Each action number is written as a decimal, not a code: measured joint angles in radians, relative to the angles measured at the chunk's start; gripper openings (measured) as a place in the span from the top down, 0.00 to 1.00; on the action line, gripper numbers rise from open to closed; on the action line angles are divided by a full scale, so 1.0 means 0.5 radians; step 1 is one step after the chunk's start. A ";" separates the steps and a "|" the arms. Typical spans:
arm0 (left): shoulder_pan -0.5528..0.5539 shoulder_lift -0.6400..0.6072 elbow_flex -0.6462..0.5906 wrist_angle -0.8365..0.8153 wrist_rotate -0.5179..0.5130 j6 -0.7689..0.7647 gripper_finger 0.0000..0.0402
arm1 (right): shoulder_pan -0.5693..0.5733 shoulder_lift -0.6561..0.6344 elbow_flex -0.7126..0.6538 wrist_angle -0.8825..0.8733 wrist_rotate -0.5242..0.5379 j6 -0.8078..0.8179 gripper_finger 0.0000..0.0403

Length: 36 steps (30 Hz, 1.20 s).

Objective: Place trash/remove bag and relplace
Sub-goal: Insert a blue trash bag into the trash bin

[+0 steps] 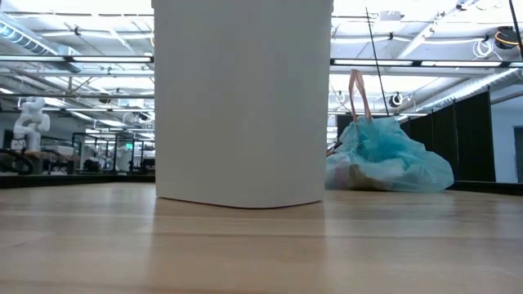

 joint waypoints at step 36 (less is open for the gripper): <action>-0.036 -0.001 0.000 0.024 -0.114 0.000 1.00 | -0.292 0.175 -0.002 0.110 -0.221 0.175 0.53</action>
